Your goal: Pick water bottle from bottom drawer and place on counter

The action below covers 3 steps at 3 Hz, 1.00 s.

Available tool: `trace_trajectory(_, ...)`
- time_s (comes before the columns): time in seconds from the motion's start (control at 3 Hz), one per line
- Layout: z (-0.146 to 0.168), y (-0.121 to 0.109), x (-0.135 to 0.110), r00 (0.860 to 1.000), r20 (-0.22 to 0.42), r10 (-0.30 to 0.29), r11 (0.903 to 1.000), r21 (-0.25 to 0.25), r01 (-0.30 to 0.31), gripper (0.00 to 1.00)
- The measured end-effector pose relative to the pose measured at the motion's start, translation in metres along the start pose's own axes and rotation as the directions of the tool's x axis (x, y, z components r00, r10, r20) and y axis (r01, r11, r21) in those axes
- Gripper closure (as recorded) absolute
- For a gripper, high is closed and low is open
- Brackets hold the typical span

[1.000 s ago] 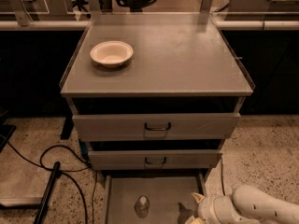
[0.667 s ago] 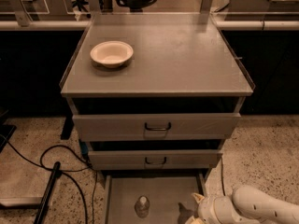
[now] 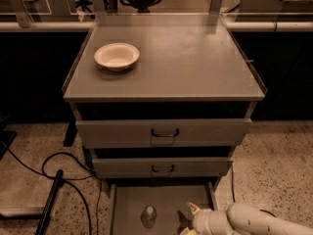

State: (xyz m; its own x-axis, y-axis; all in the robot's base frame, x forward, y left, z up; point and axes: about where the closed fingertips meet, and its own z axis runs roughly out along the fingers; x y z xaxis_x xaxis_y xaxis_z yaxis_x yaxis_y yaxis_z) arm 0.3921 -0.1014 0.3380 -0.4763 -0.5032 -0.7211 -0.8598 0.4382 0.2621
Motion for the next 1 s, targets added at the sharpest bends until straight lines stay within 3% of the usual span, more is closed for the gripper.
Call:
trace_trajectory(0.33, 0.03, -0.011, -0.001, 0.997, 0.07, -0.025, 0.9997, -0.005, 0.025, 0.0)
trace_trajectory(0.67, 0.039, -0.012, 0.001, 0.997, 0.079, -0.027, 0.9995, -0.016, 0.029, 0.0)
trace_trajectory(1.0, 0.06, -0.027, 0.003, 0.995, 0.093, -0.044, 0.9989, -0.014, 0.046, 0.0)
